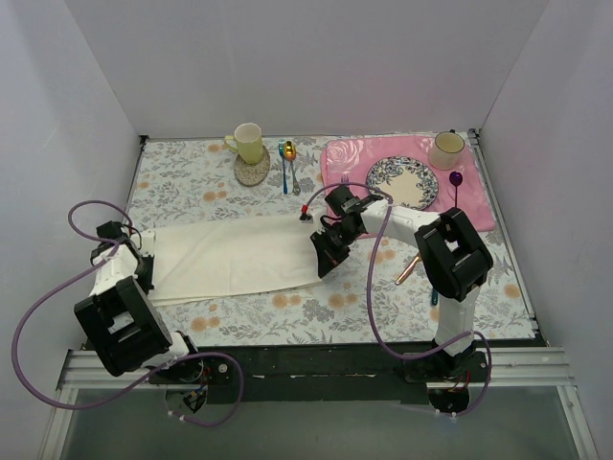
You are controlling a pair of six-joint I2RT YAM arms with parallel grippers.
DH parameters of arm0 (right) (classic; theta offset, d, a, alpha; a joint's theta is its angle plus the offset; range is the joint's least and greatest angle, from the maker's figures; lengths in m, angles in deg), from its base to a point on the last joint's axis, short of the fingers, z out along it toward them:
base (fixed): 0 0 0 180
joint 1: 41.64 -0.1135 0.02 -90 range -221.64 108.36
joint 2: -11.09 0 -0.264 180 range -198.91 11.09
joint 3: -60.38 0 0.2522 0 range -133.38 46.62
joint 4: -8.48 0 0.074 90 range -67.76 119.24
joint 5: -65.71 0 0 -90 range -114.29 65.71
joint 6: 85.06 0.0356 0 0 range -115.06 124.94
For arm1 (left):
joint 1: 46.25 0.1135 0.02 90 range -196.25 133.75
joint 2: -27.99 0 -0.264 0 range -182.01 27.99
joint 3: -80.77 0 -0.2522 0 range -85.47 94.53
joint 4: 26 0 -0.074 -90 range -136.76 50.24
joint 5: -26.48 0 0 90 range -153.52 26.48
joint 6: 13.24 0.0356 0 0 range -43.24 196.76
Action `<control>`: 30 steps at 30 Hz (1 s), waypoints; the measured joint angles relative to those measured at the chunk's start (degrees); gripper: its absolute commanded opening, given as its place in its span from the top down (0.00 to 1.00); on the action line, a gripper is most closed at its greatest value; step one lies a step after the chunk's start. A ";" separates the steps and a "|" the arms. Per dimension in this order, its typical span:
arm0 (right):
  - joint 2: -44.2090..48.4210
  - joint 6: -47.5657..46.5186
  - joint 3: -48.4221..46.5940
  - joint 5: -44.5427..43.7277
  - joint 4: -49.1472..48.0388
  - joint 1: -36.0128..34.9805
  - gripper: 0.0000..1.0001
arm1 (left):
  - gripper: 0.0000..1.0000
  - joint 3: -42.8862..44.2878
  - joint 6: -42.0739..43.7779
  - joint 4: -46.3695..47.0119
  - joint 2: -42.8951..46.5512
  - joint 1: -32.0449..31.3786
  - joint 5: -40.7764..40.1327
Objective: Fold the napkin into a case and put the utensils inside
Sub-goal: Smooth out the rectangle-folded napkin at the center of the board.
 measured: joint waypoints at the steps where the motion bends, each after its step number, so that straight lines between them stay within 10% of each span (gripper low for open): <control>1: 0.00 0.00 0.00 -0.02 0.00 0.00 0.99 | 1.00 0.00 0.07 -0.22 0.33 0.00 -0.09; 30: 0.20 0.02 0.07 -1.70 0.00 0.00 0.99 | 1.00 -2.78 2.32 -3.78 2.45 0.00 -1.66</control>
